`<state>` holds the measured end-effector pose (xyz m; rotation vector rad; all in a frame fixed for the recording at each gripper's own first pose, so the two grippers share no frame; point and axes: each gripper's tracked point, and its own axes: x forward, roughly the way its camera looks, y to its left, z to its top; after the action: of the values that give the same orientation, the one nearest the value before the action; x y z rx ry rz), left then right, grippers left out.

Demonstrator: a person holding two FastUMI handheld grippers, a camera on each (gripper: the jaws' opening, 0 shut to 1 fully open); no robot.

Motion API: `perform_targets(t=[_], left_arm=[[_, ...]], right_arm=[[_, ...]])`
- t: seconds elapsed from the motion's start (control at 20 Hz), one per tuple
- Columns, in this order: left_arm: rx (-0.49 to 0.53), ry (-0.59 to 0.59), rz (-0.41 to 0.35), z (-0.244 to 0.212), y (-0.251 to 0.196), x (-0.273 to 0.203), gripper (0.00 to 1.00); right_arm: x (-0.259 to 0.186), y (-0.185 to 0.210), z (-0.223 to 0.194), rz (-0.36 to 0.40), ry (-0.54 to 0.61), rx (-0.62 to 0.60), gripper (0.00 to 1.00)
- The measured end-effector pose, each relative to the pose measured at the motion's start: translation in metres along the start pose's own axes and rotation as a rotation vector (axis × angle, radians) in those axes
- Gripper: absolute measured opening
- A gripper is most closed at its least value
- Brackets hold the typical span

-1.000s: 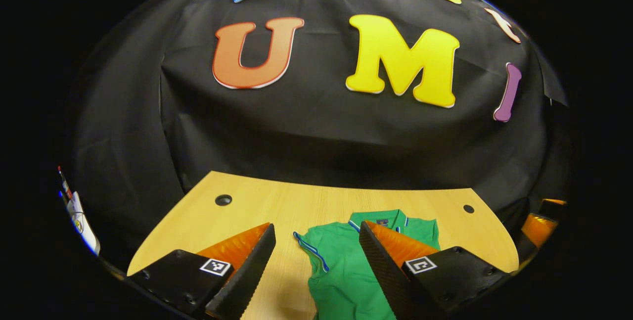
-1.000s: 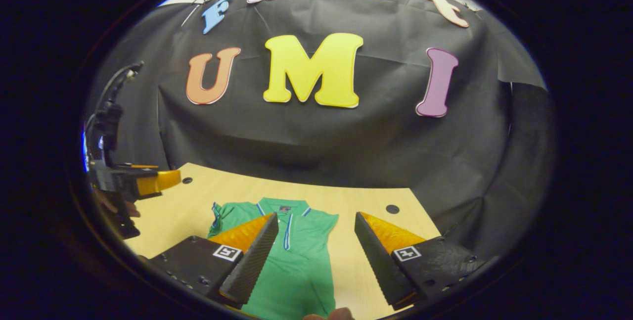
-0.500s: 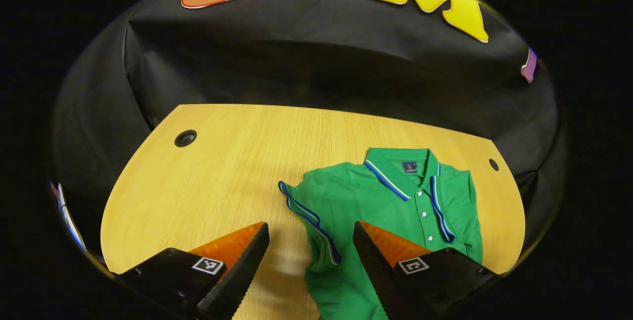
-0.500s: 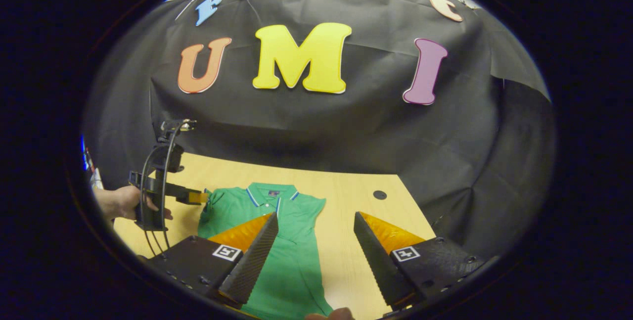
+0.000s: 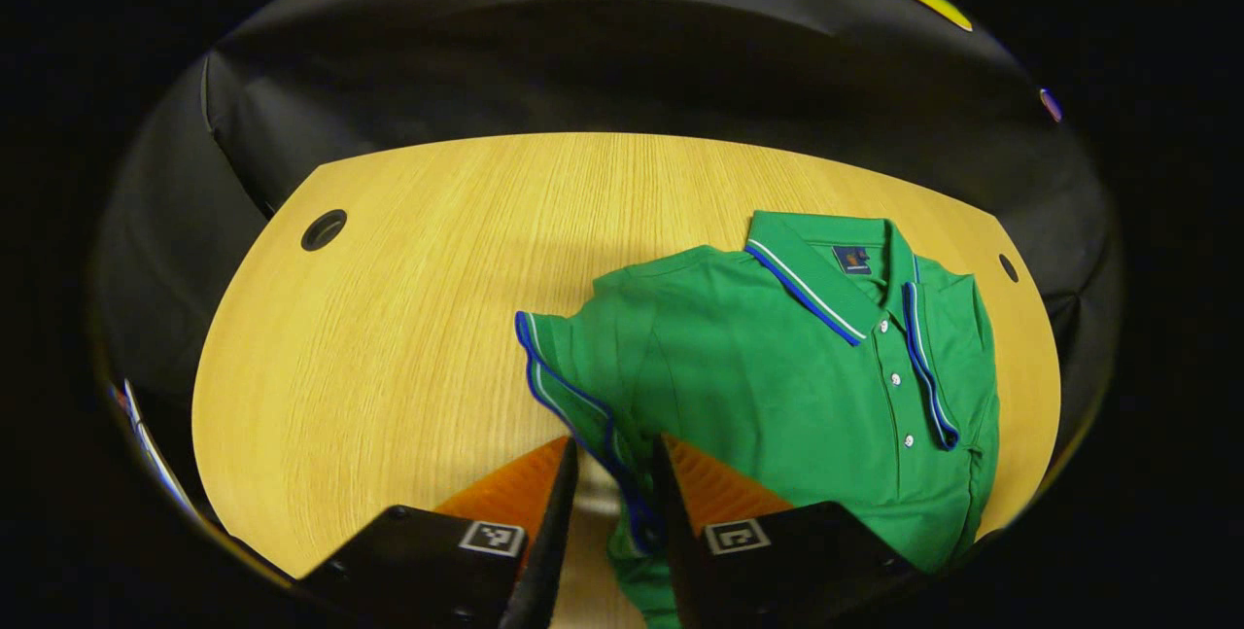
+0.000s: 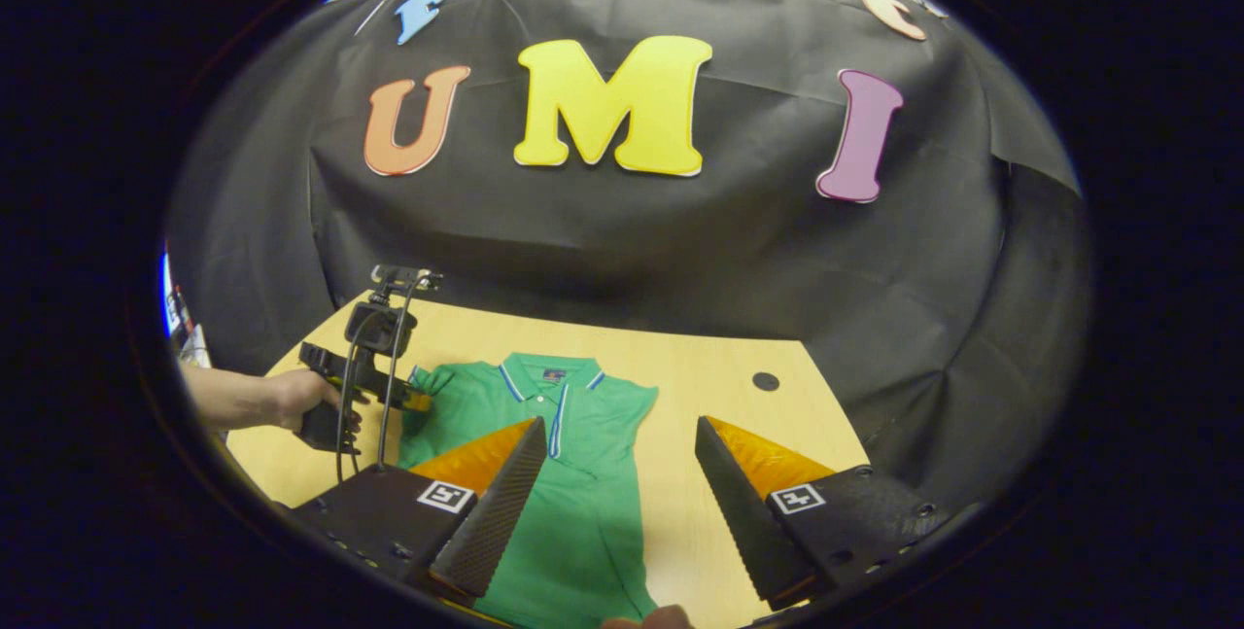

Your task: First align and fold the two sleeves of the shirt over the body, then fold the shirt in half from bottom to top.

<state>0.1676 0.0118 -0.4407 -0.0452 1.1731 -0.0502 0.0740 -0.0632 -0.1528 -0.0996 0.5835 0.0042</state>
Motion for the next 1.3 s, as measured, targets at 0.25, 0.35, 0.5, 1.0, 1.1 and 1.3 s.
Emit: perform_targets(t=[0.25,0.35,0.5,1.0,1.1,1.3], left_arm=[[-0.023,-0.024,0.003,0.007,0.009,-0.011,0.07],[-0.015,-0.066,0.003,0.021,0.008,-0.024,0.06],[-0.021,-0.108,-0.043,0.038,-0.019,-0.048,0.06],[-0.014,-0.169,-0.232,0.059,-0.139,-0.095,0.46],[-0.027,-0.211,-0.208,0.065,-0.132,-0.112,1.0],[-0.068,-0.306,-0.158,0.063,-0.107,-0.158,1.0]], right_arm=[[0.007,-0.001,0.001,0.005,-0.002,0.015,0.97],[0.009,-0.001,0.001,0.007,-0.005,0.027,0.97],[0.008,-0.003,0.002,0.004,-0.012,0.055,0.97],[-0.012,-0.025,-0.002,-0.041,-0.042,0.089,0.97],[-0.015,-0.022,0.0,-0.034,-0.051,0.091,0.97],[-0.023,-0.013,-0.001,-0.003,-0.073,0.073,0.95]])
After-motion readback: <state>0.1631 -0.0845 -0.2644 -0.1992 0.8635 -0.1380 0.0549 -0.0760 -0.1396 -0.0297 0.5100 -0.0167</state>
